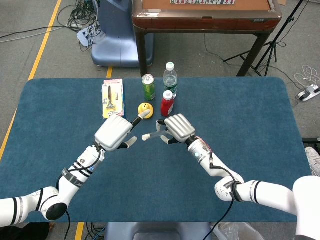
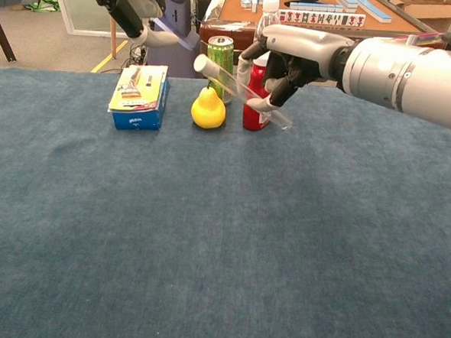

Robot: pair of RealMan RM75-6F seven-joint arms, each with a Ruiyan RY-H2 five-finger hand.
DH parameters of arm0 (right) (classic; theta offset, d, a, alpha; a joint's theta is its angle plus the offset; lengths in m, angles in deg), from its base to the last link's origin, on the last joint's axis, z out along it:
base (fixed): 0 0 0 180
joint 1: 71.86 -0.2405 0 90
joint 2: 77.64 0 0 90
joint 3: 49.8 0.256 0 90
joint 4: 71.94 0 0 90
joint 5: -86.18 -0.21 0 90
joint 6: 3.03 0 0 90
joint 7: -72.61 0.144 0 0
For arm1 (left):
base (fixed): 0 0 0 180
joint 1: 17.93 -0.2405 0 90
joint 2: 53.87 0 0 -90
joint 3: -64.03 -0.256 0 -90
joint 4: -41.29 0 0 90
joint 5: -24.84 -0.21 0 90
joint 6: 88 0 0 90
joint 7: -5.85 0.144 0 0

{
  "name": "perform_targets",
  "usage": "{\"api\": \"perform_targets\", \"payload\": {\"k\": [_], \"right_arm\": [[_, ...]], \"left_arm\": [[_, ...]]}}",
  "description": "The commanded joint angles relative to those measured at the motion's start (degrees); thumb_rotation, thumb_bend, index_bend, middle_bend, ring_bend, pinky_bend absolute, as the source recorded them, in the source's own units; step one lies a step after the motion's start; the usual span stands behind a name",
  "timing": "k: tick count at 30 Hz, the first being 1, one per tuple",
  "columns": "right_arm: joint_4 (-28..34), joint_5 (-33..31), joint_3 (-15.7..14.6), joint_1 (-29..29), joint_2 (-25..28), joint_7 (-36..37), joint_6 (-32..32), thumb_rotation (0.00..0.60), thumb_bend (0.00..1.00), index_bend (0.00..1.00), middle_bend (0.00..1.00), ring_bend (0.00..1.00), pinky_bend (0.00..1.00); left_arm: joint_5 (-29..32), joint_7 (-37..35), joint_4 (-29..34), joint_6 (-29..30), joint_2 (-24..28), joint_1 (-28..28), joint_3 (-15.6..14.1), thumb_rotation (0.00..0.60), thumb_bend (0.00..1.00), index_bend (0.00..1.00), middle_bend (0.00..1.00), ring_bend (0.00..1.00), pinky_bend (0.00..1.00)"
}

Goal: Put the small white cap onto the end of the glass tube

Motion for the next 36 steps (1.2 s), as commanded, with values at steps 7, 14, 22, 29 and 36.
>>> {"api": "perform_targets", "payload": {"k": [7, 14, 22, 29, 36], "right_arm": [[3.4, -13.9, -4.8, -4.4, 4.5, -14.5, -4.1, 0.6, 0.55, 0.89, 1.0, 1.0, 1.0], [-1.9, -17.8, -6.5, -5.5, -2.0, -15.4, -3.5, 0.6, 0.55, 0.89, 1.0, 1.0, 1.0], [-8.7, -17.2, -7.0, -5.7, -9.6, -13.9, -2.9, 0.6, 0.55, 0.89, 1.0, 1.0, 1.0], [-13.6, -14.7, -7.2, -4.4, -13.9, -11.5, -2.1, 0.6, 0.53, 0.89, 1.0, 1.0, 1.0], [-15.1, -13.8, -6.7, -3.5, -14.9, -10.6, -2.1, 0.6, 0.29, 0.57, 1.0, 1.0, 1.0]], "left_arm": [[-2.2, -3.6, -3.3, 2.6, 0.4, -3.4, -2.1, 0.6, 0.29, 0.0, 0.9, 0.93, 1.0], [-5.0, -6.2, -5.7, 4.3, 0.7, -5.9, -3.7, 0.6, 0.29, 0.0, 0.84, 0.85, 1.0], [-6.9, -7.9, -7.1, 4.8, 0.7, -7.7, -4.9, 0.6, 0.29, 0.0, 0.83, 0.84, 1.0], [-7.7, -8.7, -7.7, 4.5, 0.8, -8.5, -5.3, 0.6, 0.29, 0.0, 0.83, 0.84, 1.0], [-8.0, -8.3, -8.3, 4.0, 0.7, -8.8, -5.4, 0.6, 0.29, 0.0, 0.76, 0.74, 1.0]]}}
